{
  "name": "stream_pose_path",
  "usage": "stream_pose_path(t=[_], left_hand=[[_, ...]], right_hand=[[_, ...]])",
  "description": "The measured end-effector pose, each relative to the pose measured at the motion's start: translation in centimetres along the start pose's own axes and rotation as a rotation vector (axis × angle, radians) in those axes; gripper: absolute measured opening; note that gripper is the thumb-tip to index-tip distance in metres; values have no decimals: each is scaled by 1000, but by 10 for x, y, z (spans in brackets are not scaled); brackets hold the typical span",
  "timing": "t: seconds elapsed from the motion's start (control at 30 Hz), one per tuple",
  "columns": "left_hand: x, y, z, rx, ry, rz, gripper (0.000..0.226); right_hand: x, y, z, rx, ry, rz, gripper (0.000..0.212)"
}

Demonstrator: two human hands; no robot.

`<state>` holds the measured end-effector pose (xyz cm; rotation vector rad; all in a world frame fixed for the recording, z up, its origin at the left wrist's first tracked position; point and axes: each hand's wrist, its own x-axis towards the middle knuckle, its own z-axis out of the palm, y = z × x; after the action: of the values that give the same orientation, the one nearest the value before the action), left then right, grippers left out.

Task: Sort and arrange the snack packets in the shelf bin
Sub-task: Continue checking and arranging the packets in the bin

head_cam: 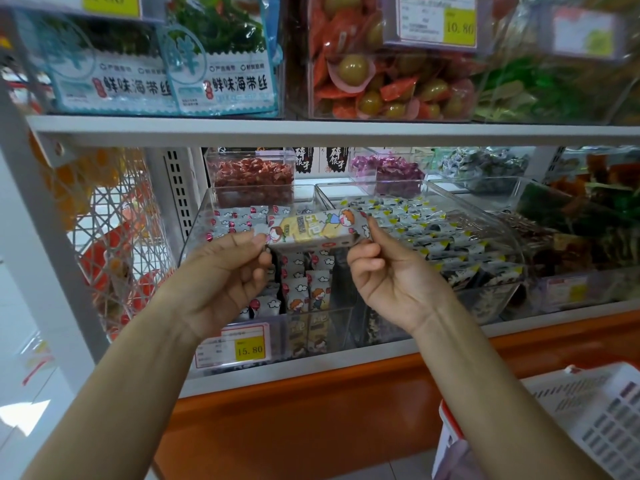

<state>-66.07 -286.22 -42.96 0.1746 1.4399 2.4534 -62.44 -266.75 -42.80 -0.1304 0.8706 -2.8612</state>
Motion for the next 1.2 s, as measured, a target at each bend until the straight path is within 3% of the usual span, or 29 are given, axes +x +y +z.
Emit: stream_pose_path(t=[0.13, 0.27, 0.57, 0.67, 0.83, 0.93, 1.07, 1.2], left_hand=[[-2, 3, -1, -65, -95, -19, 6], [-5, 3, -1, -60, -258, -34, 39], [-11, 4, 3, -89, -392, -64, 30], [-13, 8, 5, -45, -295, -48, 8], [-11, 3, 5, 217, -80, 116, 11], [-11, 1, 6, 244, -66, 169, 10], [-11, 2, 7, 298, -99, 239, 17], [-9, 1, 4, 465, 13, 346, 14]], right_hand=[[3, 0, -2, 83, 42, -9, 21], [4, 1, -3, 100, 103, -18, 17], [5, 1, -7, 63, 101, -22, 19], [5, -2, -9, -113, 158, -132, 5], [4, -6, -14, -429, 265, -325, 9], [4, -4, -15, -592, 223, -393, 17], [5, 0, -18, -770, 163, -514, 5], [4, 2, -18, -877, 99, -514, 21]])
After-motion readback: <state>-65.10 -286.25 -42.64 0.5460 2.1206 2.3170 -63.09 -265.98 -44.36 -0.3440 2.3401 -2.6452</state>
